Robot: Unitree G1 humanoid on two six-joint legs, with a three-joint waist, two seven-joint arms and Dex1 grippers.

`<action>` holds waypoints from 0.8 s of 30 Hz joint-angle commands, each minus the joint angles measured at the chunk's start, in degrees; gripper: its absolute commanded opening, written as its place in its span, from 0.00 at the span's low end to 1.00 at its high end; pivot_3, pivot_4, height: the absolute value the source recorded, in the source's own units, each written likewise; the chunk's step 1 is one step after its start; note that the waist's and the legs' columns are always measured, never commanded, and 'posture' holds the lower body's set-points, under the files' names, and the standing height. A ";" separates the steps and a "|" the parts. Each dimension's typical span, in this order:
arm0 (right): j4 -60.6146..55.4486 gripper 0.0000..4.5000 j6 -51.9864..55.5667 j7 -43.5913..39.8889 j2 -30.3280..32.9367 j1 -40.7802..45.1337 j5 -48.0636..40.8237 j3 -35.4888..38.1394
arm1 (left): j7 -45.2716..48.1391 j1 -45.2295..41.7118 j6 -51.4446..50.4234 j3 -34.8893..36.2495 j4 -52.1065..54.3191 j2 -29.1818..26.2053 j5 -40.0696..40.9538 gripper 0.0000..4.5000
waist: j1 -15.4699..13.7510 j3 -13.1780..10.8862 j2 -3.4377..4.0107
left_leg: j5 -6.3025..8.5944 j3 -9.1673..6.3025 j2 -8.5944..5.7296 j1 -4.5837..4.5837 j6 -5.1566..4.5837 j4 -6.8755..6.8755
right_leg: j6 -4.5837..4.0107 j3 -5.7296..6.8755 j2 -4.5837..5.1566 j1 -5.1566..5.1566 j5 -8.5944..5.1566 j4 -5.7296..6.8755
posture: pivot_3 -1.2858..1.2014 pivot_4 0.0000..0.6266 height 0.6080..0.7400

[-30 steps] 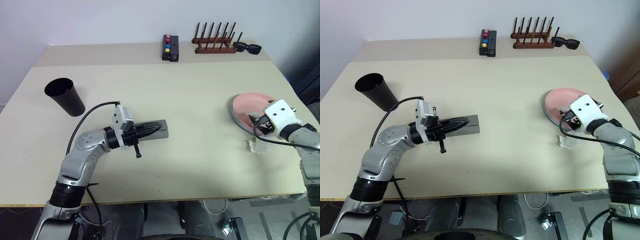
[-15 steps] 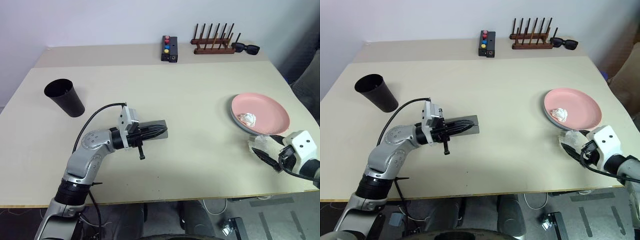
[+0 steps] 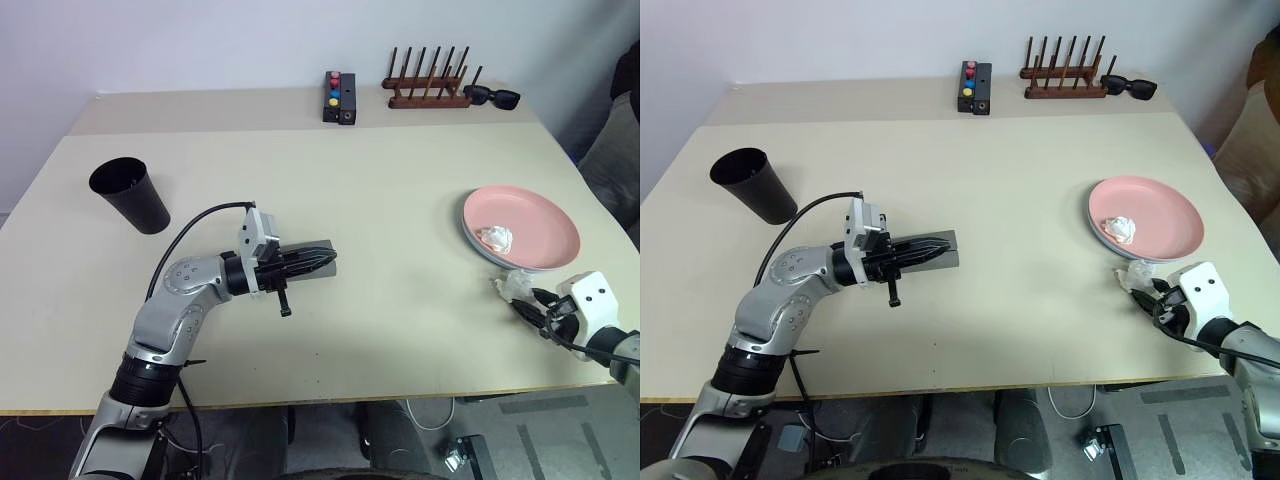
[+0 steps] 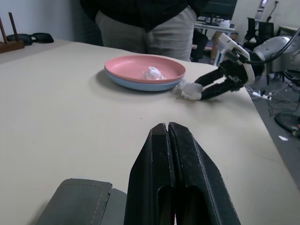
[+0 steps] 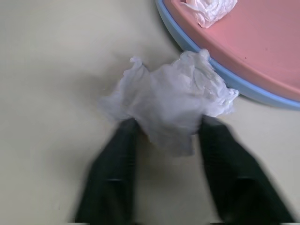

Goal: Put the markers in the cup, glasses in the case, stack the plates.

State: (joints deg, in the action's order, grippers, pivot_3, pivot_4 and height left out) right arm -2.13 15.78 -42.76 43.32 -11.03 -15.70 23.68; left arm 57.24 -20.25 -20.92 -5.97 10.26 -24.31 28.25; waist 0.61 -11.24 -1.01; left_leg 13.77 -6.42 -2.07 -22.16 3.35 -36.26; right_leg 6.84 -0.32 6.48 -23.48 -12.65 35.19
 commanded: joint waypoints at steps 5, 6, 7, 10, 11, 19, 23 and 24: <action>-6.48 0.02 0.20 -2.51 0.41 -1.85 -3.19 1.30 | 0.27 0.47 1.25 0.64 1.13 -0.07 0.45 0.00 | 0.00 0.00 0.00 | 0.00 0.00 0.00 -0.01 0.00 0.00 | 0.00 0.00 0.00 0.00 0.00 -0.01 | 0.52 0.24 0.95; -8.46 0.02 0.54 -3.41 0.57 -2.26 -4.30 1.51 | 0.26 0.48 1.26 0.61 1.18 -0.06 0.43 0.00 | 0.03 0.00 0.00 | 0.00 0.00 0.00 -0.01 0.00 0.00 | 0.01 0.00 0.00 0.00 0.00 -0.01 | 0.52 0.24 0.95; -10.41 0.02 1.10 -4.09 0.75 -2.32 -5.40 1.58 | 0.26 0.39 1.24 0.60 1.12 -0.05 0.43 0.00 | 0.04 0.00 0.01 | 0.00 0.00 0.00 -0.01 0.00 0.00 | 0.01 0.00 0.00 0.00 -0.01 -0.01 | 0.52 0.24 0.95; -14.32 0.02 2.15 -3.02 0.53 1.06 -7.79 2.02 | 0.05 0.09 1.23 0.46 1.16 0.00 0.21 0.00 | 0.16 0.00 0.00 | 0.00 0.00 0.01 0.00 0.00 0.00 | 0.10 0.00 0.00 0.00 -0.06 -0.01 | 0.52 0.24 0.95; -14.33 0.02 3.22 -1.23 0.22 3.74 -8.53 2.36 | -0.08 0.00 1.19 0.39 1.21 0.05 0.13 0.00 | 0.19 0.00 0.00 | 0.00 0.00 0.01 0.01 0.00 0.00 | 0.11 0.00 0.00 0.00 -0.06 -0.01 | 0.52 0.24 0.95; 0.08 0.02 0.66 9.00 0.95 17.19 2.42 -2.47 | -2.19 0.88 0.65 0.90 2.94 0.00 0.05 0.00 | -0.79 -0.01 -0.01 | 0.01 -0.09 -0.01 -0.13 -0.01 0.01 | 0.01 0.11 0.01 -0.04 0.00 -0.13 | 0.52 0.24 0.95; 9.87 0.02 -0.65 11.57 1.41 21.00 5.58 -3.68 | -3.49 2.44 0.10 2.07 4.60 -1.02 0.64 0.00 | -0.98 -0.01 0.03 | 0.02 -0.06 -0.04 -0.16 -0.03 0.04 | 0.01 0.10 0.06 -0.09 0.00 -0.14 | 0.52 0.24 0.95; 11.08 0.02 -1.03 11.43 1.53 21.36 5.85 -3.92 | -3.75 2.68 -0.05 2.25 4.90 -1.14 0.77 0.00 | -0.98 -0.01 0.03 | 0.02 -0.06 -0.05 -0.16 -0.03 0.03 | 0.01 0.10 0.06 -0.09 0.00 -0.12 | 0.52 0.24 0.95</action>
State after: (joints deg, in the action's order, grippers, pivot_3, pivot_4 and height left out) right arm 8.17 16.34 -31.79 43.78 9.27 -10.43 19.07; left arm 53.99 -17.71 -20.98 -5.29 12.57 -24.94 28.19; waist -0.37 -11.25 -0.99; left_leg 13.79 -6.49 -2.11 -22.31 3.32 -36.23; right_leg 6.84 -0.21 6.53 -23.56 -12.66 35.09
